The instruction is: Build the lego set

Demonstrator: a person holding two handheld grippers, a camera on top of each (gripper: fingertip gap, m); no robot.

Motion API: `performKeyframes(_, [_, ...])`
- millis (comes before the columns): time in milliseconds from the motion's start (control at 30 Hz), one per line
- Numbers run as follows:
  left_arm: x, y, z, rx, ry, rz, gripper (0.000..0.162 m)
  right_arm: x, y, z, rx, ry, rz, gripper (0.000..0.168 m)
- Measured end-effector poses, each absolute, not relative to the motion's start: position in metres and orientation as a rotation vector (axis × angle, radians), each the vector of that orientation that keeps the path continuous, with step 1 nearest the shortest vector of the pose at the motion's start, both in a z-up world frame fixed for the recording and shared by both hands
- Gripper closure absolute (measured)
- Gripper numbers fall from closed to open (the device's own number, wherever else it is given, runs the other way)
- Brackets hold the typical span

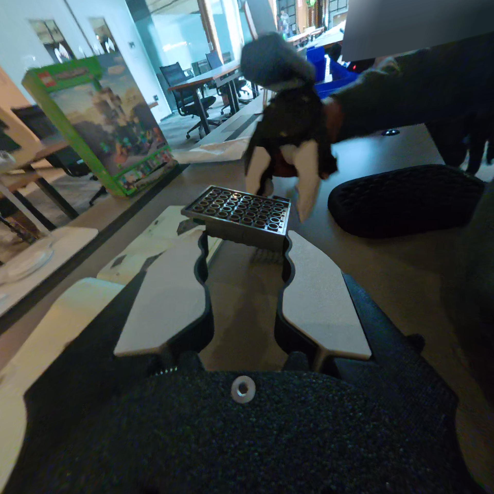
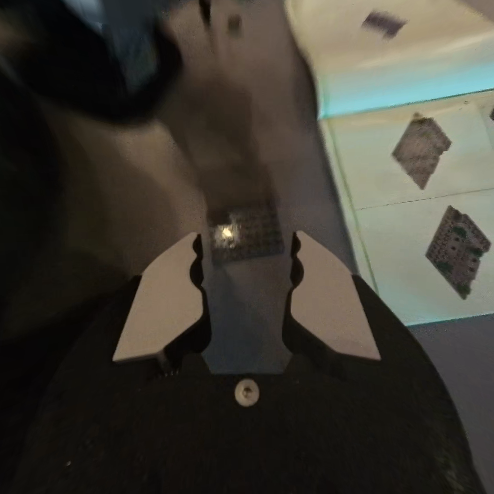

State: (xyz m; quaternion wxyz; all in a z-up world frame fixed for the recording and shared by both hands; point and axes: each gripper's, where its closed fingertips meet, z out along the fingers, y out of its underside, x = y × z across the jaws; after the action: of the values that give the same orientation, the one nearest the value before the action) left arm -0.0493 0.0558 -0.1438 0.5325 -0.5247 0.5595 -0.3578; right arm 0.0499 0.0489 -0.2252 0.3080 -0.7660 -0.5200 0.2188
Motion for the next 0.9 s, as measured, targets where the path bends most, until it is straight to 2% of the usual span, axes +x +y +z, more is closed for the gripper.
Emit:
performKeyframes(100, [-0.047,0.058,-0.147,-1.279,1.311,-0.900,0.108,0.043,0.040,-0.249,-2.000,-1.519,0.432,0.092])
performKeyframes(267, [-0.044,0.060,-0.147,-1.281,1.307,-0.915,0.108,0.042,0.051,-0.256,-2.002,-1.584,0.465,0.087])
performKeyframes(400, [-0.045,0.060,-0.149,-1.291,1.303,-0.923,0.108,0.041,0.050,-0.258,-2.021,-1.630,0.554,0.102])
performKeyframes(667, [-0.046,0.064,-0.153,-1.307,1.300,-0.931,0.108,0.035,0.040,-0.251,-2.053,-1.632,0.667,0.103])
performKeyframes(900, [-0.046,0.065,-0.154,-1.305,1.302,-0.924,0.108,0.013,0.005,-0.227,-2.114,-1.584,1.164,0.103])
